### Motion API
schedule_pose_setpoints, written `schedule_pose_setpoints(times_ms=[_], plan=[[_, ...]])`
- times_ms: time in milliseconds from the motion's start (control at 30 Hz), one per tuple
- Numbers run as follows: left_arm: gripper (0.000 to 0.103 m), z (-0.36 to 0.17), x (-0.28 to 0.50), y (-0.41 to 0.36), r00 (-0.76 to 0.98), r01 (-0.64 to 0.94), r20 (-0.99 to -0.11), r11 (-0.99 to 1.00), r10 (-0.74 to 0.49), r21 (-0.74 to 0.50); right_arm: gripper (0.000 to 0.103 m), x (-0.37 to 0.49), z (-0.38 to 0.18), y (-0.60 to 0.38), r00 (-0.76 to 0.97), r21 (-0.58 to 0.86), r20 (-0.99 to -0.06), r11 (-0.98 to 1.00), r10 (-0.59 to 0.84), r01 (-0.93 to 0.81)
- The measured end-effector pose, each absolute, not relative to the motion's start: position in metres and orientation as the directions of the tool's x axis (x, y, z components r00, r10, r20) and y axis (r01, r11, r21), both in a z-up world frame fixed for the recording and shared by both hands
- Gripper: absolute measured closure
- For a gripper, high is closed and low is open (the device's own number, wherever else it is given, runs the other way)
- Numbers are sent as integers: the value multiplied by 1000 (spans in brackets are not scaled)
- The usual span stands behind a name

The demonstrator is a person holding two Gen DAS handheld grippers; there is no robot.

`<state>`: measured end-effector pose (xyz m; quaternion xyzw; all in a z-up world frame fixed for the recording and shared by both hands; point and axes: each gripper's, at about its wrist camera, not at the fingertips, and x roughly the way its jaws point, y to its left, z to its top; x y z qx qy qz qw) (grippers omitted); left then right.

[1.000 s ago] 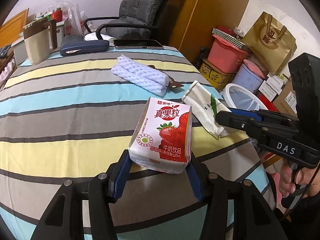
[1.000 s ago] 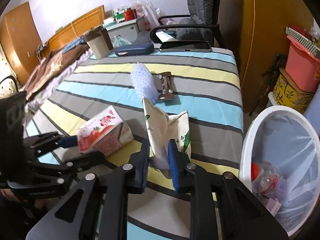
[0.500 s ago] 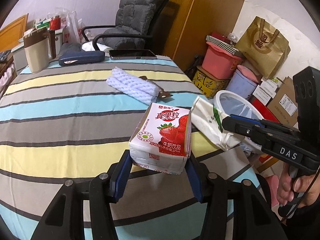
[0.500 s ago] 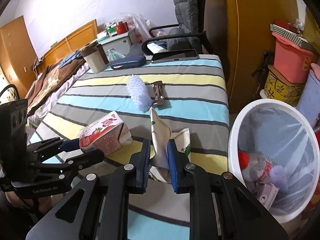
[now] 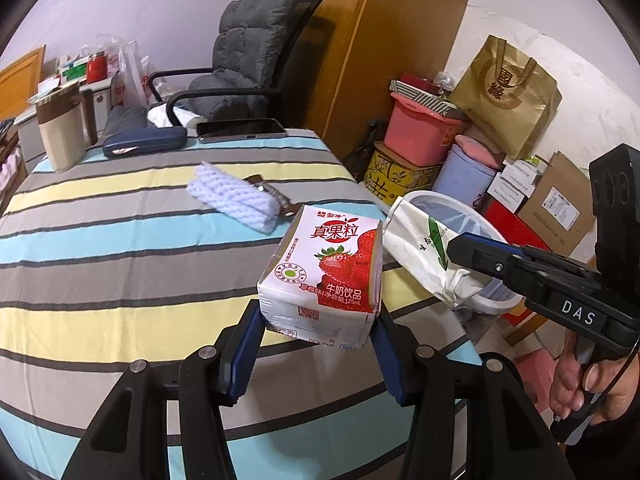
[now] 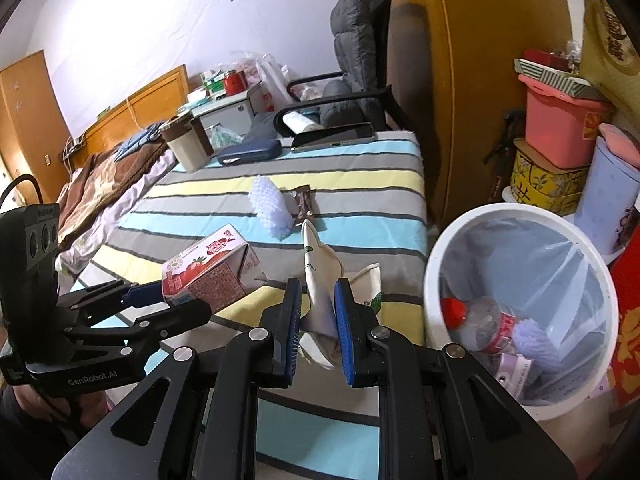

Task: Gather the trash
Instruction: 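Carry the carton and white bag over the bin and open both grippers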

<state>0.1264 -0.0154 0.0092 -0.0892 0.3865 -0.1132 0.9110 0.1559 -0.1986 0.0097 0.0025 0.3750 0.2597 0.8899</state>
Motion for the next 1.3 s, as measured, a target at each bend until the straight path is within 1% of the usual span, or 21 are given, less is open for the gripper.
schedule_pose_setpoints(times_ms=[500,867,1300], plan=[[50,19,147,-70,651,251,-672,936,-351,-246,84,150,12,-248,652,211,-649,916,392,-341],[50,20,167,-119,617,334,-671,909,-411,-249,83,150,8,-283,684,223,-653,945,326,-238],[50,3,191,-154,562,376,-695,887,-449,-268,83,157,-3,-314,687,244,-670,958,281,-153]])
